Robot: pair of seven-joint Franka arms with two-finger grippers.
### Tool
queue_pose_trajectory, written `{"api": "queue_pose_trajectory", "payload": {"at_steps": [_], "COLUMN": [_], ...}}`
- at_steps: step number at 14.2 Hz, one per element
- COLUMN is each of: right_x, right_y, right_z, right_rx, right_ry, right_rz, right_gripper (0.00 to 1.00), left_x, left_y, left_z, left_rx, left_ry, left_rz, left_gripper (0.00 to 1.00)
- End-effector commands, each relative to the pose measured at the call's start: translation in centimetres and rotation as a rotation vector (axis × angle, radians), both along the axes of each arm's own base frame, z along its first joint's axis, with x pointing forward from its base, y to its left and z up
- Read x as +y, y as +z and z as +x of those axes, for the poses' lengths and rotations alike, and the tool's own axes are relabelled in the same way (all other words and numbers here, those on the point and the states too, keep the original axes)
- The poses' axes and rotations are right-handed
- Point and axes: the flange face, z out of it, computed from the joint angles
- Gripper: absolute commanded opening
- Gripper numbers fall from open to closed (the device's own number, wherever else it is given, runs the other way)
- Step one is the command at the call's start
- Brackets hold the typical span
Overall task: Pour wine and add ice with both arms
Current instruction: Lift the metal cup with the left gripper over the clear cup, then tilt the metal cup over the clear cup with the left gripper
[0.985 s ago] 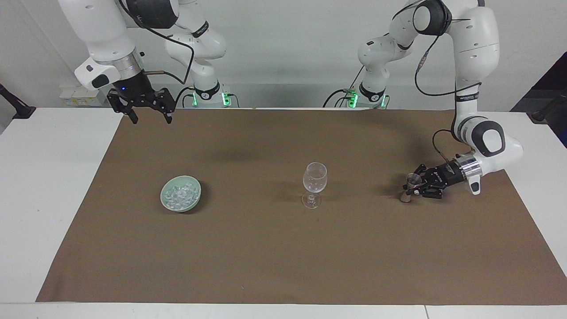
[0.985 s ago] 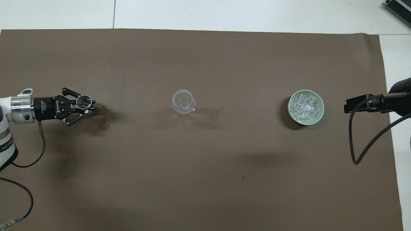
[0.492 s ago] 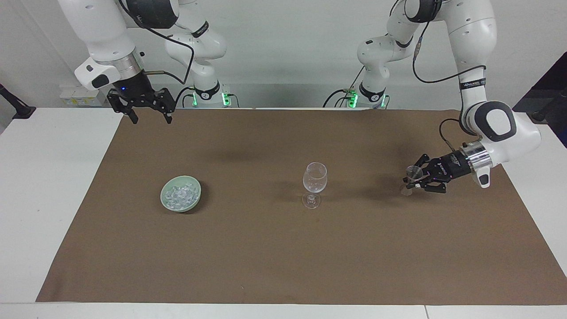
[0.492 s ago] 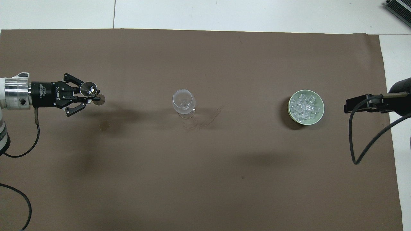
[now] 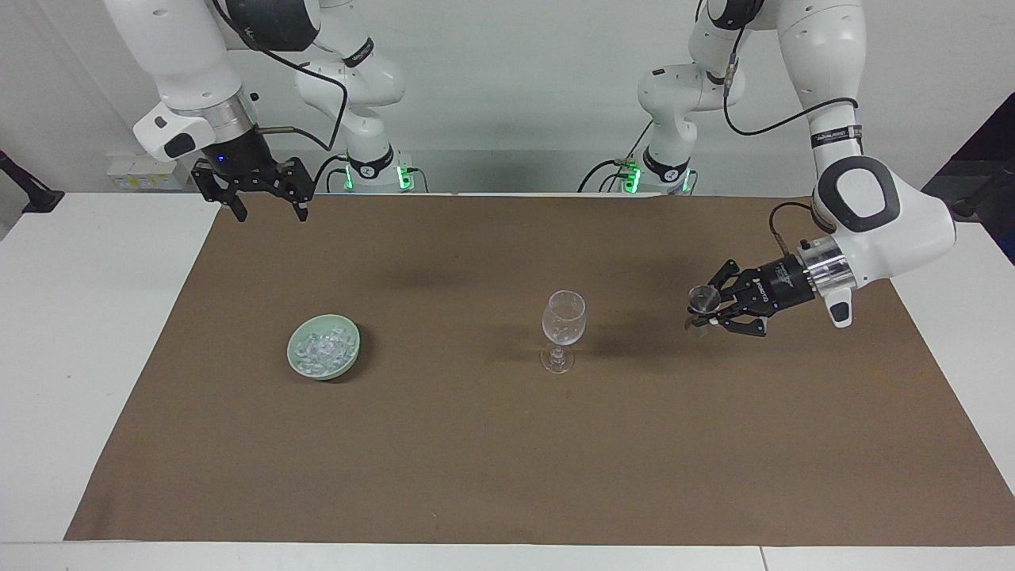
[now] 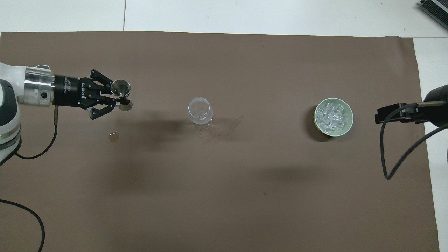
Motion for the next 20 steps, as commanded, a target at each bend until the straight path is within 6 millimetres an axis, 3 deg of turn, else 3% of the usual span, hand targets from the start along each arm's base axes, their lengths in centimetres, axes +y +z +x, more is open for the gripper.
{"api": "queue_pose_trajectory", "payload": {"at_steps": [1,8,17,20], "right_x": [-0.1,-0.1,-0.1,-0.2], "right_y": [0.2,0.3,0.3,0.2], "right_z": [-0.1,-0.2,-0.2,-0.1], "right_rx": [-0.001,-0.003,-0.003,-0.001], "right_ry": [-0.02,-0.02,-0.02,-0.021], "right_rz": [0.019,0.019,0.019,0.019], "right_gripper": [1.0,1.0,1.0,1.0], "left_x": [-4.3,-11.3,-14.4,-16.3], "left_y": [1.4,2.8,4.2,4.4], "left_z": [-0.3,-1.8,-3.2,-3.8], "left_rx": [0.013,0.005,-0.042,-0.082], "left_ry": [0.019,-0.008,-0.064,-0.1], "left_rz": [0.073,0.166,0.237,0.299], "left_gripper": [0.0,0.0,0.0,0.0]}}
